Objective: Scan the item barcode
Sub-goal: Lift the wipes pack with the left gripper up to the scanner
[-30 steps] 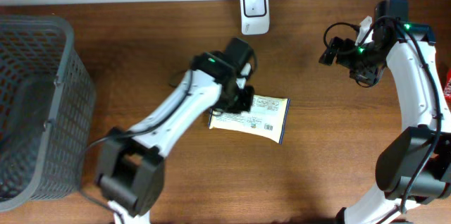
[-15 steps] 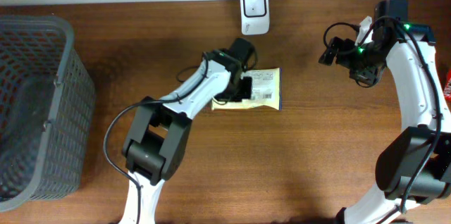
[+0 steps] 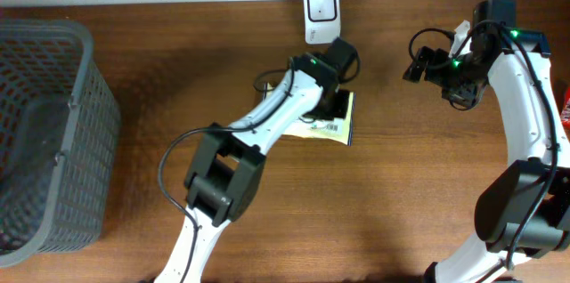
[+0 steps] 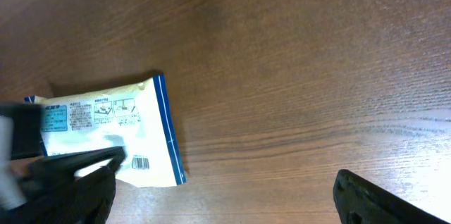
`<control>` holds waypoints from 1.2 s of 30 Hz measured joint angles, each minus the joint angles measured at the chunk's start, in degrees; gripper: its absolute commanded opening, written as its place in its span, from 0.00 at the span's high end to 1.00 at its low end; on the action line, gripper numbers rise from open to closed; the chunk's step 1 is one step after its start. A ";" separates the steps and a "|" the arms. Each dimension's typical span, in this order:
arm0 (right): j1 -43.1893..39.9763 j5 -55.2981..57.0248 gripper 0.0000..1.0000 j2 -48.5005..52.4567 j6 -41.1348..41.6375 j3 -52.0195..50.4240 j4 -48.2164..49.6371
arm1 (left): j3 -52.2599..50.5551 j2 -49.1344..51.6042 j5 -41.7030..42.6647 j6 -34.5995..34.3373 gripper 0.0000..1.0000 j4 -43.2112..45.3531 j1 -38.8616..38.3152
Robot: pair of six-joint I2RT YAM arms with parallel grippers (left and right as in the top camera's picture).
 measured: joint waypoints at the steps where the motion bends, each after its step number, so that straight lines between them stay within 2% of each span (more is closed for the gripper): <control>1: 0.00 0.00 0.01 0.00 0.00 0.00 0.04 | 1.64 -1.64 -0.11 0.17 0.98 -2.32 1.22; 3: 0.00 0.00 0.01 0.00 0.00 0.00 0.02 | 2.89 -5.11 -2.01 0.37 1.00 -5.95 3.69; 4: 0.00 0.00 0.01 0.00 -0.02 0.00 0.00 | 3.02 -6.27 -6.47 0.46 1.00 -9.35 5.44; 7: 0.00 0.00 0.01 0.00 0.00 0.00 0.00 | -0.98 -5.40 -13.20 0.55 1.00 -9.53 8.57; 10: 0.00 0.00 0.01 0.00 -0.02 0.00 -0.02 | -3.67 0.26 -14.95 0.33 1.00 -7.13 8.72; 13: 0.00 0.00 0.01 0.00 0.00 0.00 0.00 | -2.60 0.52 -14.95 0.13 1.00 -10.03 8.72; 16: 0.00 0.00 0.01 0.00 0.00 0.00 0.02 | 5.51 3.26 -14.88 -0.46 1.00 -21.86 8.79; 18: 0.00 0.00 0.01 0.00 -0.02 0.00 0.11 | 17.42 3.74 -14.91 -1.42 1.00 -27.74 8.79; 19: 0.00 0.00 0.01 0.00 0.00 0.00 0.02 | 19.80 3.69 -14.95 -1.62 0.95 -28.06 8.90; 21: 0.00 0.00 0.01 0.00 0.02 0.00 0.00 | 20.28 3.69 -15.19 -1.75 0.01 -29.09 9.25; 24: 0.00 0.00 0.01 0.00 -0.02 0.00 0.00 | 21.33 3.69 -15.39 -2.14 0.01 -33.40 15.23; 27: 0.00 0.00 0.01 0.00 -0.02 0.00 0.00 | 21.35 3.69 -13.03 -1.16 0.01 -34.01 20.65; 32: 0.00 0.00 0.01 0.00 0.02 0.00 -0.02 | 21.68 9.11 8.52 12.61 0.01 -30.16 22.88; 35: 0.00 0.00 0.01 0.00 0.00 0.00 0.00 | 21.66 13.73 13.79 16.15 0.01 -29.83 23.17; 36: 0.00 0.00 0.01 0.00 0.00 0.00 0.00 | 21.66 14.40 14.82 16.65 0.06 -29.83 23.69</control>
